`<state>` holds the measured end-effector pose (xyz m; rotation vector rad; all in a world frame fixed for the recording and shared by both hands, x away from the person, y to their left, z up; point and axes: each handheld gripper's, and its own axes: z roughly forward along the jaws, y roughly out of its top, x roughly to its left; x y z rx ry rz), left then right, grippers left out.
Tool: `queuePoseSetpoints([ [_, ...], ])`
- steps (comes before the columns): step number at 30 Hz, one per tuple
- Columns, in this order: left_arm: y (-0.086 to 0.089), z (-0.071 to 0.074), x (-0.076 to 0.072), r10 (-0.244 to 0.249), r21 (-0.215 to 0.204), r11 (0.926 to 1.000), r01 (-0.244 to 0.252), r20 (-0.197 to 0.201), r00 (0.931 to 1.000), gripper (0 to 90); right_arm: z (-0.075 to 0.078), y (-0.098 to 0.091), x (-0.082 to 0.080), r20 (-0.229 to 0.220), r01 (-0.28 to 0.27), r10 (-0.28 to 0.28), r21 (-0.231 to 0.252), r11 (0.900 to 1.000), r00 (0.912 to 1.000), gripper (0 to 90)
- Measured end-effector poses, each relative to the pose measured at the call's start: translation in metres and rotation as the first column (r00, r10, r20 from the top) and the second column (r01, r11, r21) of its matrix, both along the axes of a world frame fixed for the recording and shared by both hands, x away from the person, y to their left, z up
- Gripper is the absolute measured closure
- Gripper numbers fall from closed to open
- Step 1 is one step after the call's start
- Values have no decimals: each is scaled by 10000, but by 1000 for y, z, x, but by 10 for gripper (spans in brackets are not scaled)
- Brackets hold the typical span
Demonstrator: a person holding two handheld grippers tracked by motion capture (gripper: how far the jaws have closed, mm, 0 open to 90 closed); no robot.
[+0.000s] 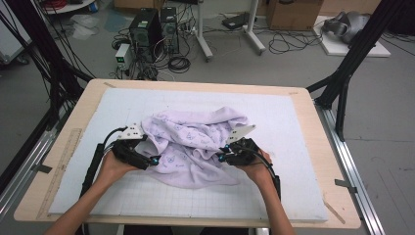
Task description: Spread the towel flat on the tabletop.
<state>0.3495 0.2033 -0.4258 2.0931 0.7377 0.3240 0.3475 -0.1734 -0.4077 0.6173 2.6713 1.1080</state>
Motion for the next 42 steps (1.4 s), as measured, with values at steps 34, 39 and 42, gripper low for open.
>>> queuePoseSetpoints([
  [34, 9, 17, -18, -1384, 103, 9904, 1381, 437, 9894, 863, 12, -49, -3, 173, 544, -550, 332, 9980, 9983, 805],
  [39, 20, 23, -25, -1582, -311, 9866, 1601, 568, 9858, 863, 17, -62, -4, 386, 787, -796, 237, 9966, 9961, 805],
  [42, 27, 25, -29, -1599, -493, 9854, 1629, 602, 9853, 863, 19, -70, -4, 523, 1047, -1056, 196, 9943, 9930, 805],
])
